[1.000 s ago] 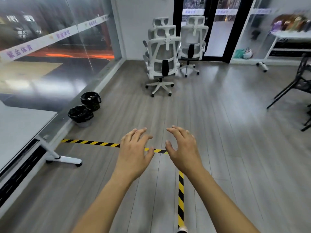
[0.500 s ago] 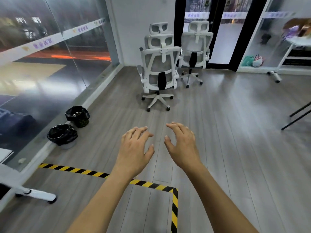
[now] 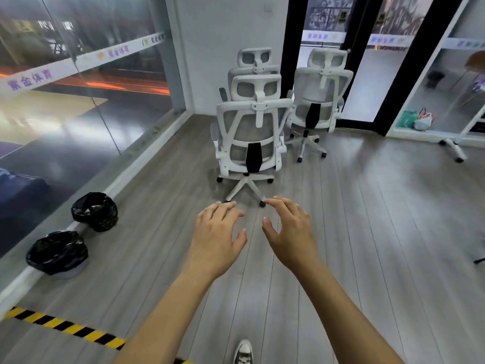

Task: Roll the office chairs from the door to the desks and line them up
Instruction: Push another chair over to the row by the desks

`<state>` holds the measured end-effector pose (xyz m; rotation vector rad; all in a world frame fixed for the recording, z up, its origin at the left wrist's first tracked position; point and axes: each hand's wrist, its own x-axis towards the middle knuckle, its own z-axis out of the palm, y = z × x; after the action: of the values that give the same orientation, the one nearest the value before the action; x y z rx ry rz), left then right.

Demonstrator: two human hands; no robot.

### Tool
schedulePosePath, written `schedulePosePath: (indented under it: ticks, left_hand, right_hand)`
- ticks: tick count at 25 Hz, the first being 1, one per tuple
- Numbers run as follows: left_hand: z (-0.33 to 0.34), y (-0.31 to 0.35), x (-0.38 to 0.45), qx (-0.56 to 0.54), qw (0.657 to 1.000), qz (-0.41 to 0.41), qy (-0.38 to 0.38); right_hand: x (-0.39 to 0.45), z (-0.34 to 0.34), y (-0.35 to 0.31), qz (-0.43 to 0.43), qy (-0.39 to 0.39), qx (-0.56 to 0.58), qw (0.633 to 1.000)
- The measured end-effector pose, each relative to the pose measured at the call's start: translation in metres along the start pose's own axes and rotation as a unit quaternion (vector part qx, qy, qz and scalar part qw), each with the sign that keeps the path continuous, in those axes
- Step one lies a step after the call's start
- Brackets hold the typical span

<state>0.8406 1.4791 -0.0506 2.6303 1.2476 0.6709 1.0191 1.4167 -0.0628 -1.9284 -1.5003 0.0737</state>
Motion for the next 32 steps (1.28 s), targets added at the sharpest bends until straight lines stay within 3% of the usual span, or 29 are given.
schedulePosePath:
  ticks: [13,23,32]
  left_hand:
    - [0.119,-0.039,0.371,0.030,0.999,0.024,0.029]
    - [0.209,-0.084,0.563,0.015,0.995,-0.102,0.007]
    - [0.283,-0.206,0.761,0.015,0.987,-0.157,-0.010]
  right_hand:
    - [0.359,0.043,0.163,-0.002,0.021,0.024,1.000]
    - [0.602,0.088,0.273,-0.029,-0.068,0.017,0.997]
    - [0.785,0.183,0.329,-0.038,-0.112,-0.068,0.991]
